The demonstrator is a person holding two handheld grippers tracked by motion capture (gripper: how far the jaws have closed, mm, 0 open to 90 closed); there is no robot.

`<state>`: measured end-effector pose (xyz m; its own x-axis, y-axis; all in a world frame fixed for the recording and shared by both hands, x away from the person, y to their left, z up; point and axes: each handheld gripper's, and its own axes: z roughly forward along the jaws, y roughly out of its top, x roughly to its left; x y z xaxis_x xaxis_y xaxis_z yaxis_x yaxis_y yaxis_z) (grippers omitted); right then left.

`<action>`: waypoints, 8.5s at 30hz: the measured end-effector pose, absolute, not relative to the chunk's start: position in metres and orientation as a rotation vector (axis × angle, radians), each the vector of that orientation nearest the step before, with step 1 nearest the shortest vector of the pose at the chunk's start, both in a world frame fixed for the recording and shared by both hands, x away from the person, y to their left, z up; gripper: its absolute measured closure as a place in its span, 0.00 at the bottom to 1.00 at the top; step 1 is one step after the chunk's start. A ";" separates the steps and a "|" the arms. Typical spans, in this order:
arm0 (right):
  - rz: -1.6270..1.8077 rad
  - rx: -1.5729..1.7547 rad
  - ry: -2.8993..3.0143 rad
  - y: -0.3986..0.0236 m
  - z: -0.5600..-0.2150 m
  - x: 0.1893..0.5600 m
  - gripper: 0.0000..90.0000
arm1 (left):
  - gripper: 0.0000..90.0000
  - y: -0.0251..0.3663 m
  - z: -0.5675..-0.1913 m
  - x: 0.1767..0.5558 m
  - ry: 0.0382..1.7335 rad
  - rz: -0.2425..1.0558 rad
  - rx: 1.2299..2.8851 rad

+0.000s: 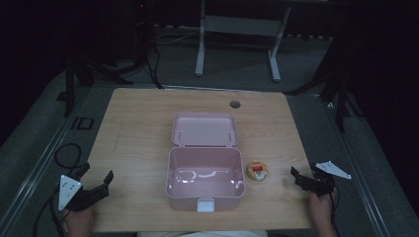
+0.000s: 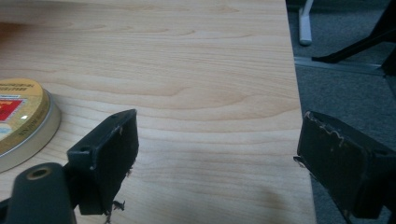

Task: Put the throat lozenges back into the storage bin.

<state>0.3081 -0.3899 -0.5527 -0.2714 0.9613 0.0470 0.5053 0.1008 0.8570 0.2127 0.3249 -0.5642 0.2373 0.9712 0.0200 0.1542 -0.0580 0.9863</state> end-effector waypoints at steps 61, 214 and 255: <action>-0.116 0.980 3.101 -0.316 -0.491 0.350 0.12 | 0.15 0.325 -0.564 0.213 1.114 0.966 1.466; -0.181 -0.059 3.247 -0.074 -0.482 0.341 0.22 | 0.15 0.325 -0.564 0.213 1.096 0.955 1.476; 0.291 0.145 3.112 -0.129 -0.385 0.349 0.13 | 0.15 0.325 -0.564 0.213 1.092 0.957 1.485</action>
<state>0.3494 -0.1288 -0.3853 -0.9956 0.0932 -0.0040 0.0909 0.9784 0.1859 0.2129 0.3249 -0.5640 0.2745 0.9612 0.0292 0.1548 -0.0741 0.9852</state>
